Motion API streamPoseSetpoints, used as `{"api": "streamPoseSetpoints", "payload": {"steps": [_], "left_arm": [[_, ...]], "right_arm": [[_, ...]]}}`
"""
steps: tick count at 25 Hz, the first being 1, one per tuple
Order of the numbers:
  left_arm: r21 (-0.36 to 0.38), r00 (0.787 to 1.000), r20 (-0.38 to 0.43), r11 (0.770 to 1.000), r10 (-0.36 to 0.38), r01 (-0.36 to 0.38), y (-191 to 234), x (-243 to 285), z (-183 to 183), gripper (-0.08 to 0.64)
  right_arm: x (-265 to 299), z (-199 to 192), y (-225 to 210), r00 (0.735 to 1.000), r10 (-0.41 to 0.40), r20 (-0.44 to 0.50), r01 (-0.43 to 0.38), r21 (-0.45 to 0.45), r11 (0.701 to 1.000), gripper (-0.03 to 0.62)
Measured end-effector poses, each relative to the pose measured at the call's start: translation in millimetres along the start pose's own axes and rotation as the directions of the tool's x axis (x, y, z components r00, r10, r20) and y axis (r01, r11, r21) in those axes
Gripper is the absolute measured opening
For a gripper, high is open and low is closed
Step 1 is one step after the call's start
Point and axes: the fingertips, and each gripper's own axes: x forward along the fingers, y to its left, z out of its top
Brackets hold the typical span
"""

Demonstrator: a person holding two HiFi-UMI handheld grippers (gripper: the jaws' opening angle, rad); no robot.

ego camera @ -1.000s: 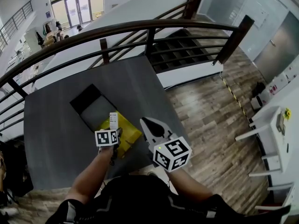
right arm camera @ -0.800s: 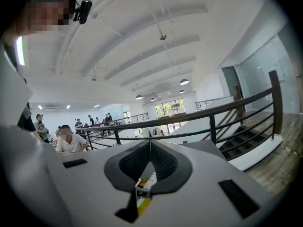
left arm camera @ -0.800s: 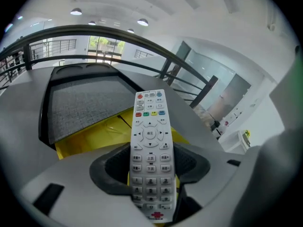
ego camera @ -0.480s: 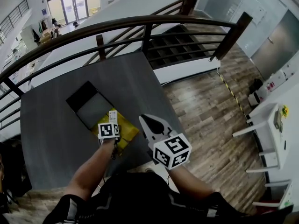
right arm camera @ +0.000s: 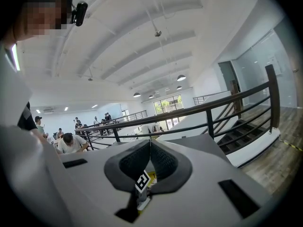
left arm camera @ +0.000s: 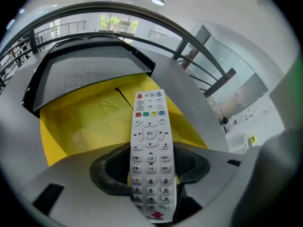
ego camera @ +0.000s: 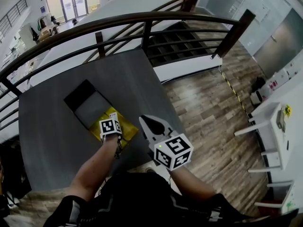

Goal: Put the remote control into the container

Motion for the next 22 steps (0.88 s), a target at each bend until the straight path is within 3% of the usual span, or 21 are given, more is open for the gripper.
{"api": "streamPoseSetpoints", "payload": {"steps": [15,22], "left_arm": [[0.084,0.999,-0.018,0.996,0.030,-0.028,-1.2,5.9,-2.9,0.245],[0.083,0.999,0.002,0.996,0.035,-0.035,3.8,-6.1,-0.9,0.245]], "right_arm": [[-13.4,-10.5,-14.1,1.000,-0.018,-0.012,0.018,0.038,0.999,0.002],[-17.2,-8.8,-12.3,1.000,-0.002,-0.009,0.002,0.047,0.999,0.002]]}}
